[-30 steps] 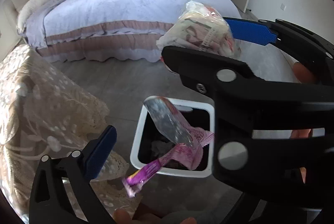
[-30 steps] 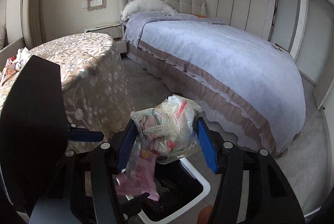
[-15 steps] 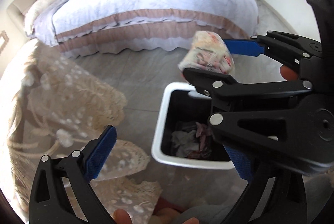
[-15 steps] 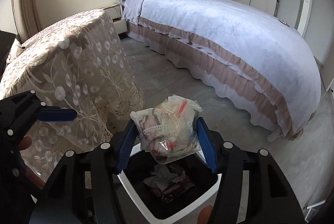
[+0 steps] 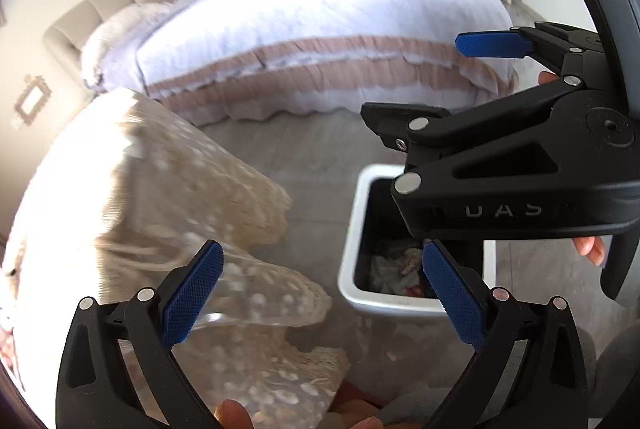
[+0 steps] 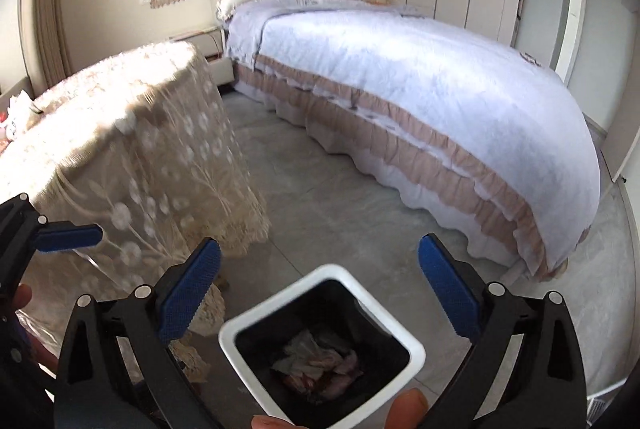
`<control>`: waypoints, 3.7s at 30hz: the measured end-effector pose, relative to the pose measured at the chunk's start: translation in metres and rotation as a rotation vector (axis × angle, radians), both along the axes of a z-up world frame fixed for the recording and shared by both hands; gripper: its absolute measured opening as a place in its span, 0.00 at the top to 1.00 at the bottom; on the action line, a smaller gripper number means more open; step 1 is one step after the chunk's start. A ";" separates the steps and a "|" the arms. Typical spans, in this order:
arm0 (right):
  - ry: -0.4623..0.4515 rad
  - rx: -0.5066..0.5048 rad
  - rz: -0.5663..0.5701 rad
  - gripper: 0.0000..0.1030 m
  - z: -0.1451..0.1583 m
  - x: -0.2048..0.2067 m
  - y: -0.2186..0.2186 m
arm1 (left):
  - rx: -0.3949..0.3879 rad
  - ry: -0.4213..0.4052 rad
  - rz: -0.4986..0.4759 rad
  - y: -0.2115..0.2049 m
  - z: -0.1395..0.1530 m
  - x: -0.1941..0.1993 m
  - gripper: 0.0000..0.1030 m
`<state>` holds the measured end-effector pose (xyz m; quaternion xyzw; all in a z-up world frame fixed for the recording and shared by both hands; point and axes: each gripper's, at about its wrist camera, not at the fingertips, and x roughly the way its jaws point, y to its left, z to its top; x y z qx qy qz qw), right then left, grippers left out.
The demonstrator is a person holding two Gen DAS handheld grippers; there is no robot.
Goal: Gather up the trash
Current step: 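Carry wrapper and bag to the white bin and release the bag, then return both tools to the table, then grasp the pink-and-white tissue packet with the left tool while the right tool grasps the clear plastic bag, then carry packet and bag over the white bin and open both tools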
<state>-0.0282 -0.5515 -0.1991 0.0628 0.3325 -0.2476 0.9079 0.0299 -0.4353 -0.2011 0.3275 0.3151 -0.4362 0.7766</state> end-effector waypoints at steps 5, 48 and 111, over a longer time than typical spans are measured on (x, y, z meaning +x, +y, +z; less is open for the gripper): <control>-0.114 -0.057 0.076 0.04 0.036 0.006 0.029 | -0.095 -0.064 0.089 0.033 0.035 0.011 0.05; -0.186 -0.169 0.679 0.04 0.114 0.224 0.289 | -0.261 -0.001 0.789 0.386 0.088 0.257 0.06; -0.217 -0.155 0.613 0.73 0.149 0.134 0.229 | -0.381 -0.009 0.458 0.302 0.147 0.132 0.82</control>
